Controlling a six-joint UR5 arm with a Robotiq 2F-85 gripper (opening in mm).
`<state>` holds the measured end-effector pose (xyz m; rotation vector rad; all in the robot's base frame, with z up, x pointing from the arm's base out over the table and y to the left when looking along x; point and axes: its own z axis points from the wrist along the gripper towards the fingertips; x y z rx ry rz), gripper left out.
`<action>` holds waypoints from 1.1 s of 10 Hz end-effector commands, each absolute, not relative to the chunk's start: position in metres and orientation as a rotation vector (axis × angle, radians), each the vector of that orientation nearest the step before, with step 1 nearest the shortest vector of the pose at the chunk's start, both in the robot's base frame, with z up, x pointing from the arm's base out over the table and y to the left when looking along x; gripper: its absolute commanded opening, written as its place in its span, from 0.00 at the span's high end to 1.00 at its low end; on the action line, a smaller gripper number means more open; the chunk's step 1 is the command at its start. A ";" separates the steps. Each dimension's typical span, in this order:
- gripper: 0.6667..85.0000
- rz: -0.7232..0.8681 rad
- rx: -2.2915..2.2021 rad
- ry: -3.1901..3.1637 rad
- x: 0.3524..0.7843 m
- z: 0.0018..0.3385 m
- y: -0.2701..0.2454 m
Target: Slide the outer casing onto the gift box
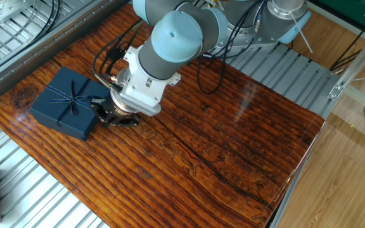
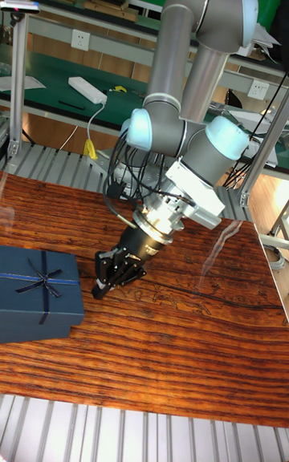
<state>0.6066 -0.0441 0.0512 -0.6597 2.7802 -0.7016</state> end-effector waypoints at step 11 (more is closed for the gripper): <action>1.00 -0.925 -0.758 2.630 0.625 0.067 -0.081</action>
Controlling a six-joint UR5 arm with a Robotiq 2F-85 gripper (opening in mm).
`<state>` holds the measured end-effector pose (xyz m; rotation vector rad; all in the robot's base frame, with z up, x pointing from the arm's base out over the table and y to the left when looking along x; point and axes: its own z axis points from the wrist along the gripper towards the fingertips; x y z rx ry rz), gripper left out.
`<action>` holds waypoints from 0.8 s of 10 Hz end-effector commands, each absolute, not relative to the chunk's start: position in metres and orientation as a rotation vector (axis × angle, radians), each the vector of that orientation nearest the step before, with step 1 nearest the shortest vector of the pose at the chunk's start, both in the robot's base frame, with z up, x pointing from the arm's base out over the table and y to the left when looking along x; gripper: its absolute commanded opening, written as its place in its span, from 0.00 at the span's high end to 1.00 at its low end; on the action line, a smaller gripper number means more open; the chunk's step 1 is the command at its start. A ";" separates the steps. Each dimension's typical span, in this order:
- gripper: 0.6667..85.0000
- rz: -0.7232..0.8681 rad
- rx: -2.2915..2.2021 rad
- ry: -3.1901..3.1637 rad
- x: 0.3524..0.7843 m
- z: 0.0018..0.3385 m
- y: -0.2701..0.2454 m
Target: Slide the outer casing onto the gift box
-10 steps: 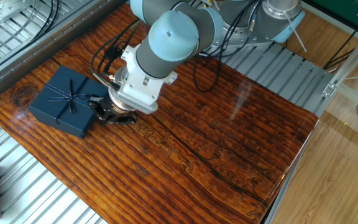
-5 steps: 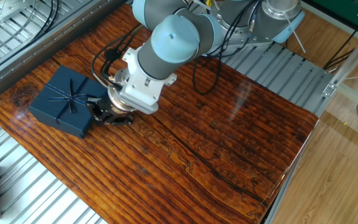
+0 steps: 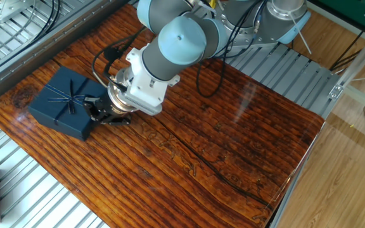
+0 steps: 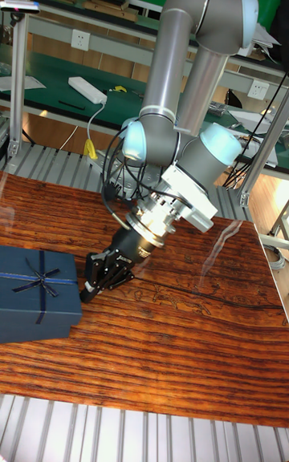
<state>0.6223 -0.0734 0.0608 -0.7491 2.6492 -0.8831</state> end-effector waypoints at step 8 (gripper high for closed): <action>1.00 -0.919 -0.756 2.636 0.624 0.065 -0.080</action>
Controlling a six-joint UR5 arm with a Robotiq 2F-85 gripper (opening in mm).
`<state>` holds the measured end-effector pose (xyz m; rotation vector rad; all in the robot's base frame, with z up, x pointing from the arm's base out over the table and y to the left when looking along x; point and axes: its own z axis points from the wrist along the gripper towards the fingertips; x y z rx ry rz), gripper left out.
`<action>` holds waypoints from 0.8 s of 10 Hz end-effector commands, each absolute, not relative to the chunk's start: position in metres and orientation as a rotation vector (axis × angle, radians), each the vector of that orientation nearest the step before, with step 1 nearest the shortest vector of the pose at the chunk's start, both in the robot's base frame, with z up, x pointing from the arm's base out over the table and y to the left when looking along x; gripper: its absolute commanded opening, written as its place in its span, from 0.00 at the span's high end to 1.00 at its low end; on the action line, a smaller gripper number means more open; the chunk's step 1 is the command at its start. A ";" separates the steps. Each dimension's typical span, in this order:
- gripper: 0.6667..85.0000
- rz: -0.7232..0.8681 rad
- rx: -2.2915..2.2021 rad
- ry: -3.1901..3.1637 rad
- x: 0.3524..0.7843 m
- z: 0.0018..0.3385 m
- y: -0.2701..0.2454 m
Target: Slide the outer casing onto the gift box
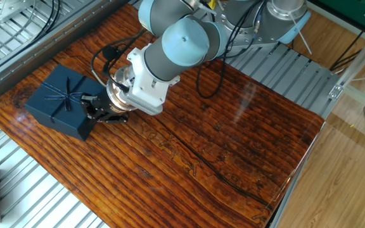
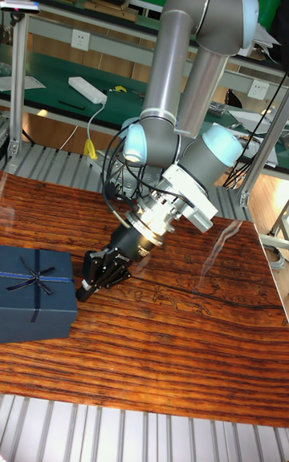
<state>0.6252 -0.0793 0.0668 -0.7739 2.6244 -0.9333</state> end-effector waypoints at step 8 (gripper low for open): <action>1.00 -0.771 -0.720 2.738 0.614 0.053 -0.056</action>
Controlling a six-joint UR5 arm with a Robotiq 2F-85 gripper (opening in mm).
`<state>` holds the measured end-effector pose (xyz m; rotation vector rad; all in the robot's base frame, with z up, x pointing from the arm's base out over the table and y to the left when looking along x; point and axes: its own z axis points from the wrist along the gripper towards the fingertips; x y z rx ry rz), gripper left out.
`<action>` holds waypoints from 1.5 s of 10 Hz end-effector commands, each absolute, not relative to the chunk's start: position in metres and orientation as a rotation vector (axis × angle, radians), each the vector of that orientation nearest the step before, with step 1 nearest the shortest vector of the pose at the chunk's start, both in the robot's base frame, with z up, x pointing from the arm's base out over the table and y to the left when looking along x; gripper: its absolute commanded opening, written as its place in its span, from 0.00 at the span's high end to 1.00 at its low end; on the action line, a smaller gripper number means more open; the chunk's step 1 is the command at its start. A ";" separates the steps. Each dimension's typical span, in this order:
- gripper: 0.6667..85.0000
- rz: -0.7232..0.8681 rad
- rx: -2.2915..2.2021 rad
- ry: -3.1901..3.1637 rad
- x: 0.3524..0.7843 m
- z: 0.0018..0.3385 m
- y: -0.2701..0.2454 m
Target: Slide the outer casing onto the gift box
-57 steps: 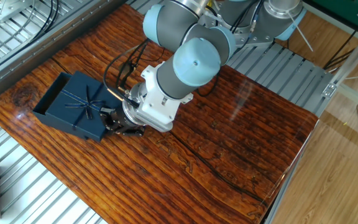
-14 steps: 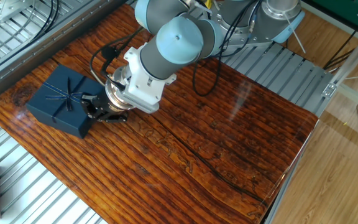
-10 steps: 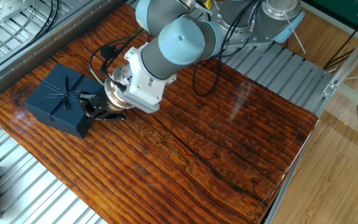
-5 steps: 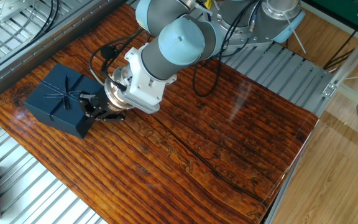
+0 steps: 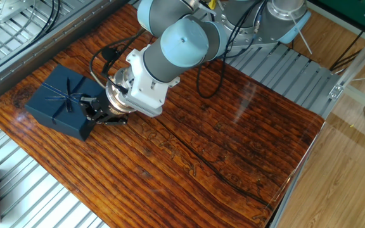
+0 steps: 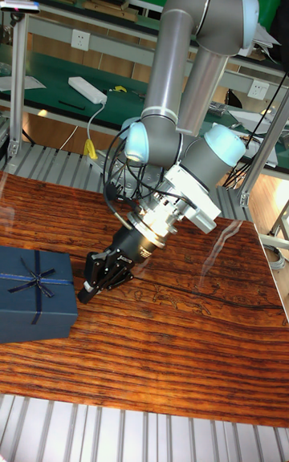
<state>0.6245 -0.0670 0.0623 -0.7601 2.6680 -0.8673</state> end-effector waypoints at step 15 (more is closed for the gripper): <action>1.00 -0.883 -0.819 2.709 0.586 0.056 -0.086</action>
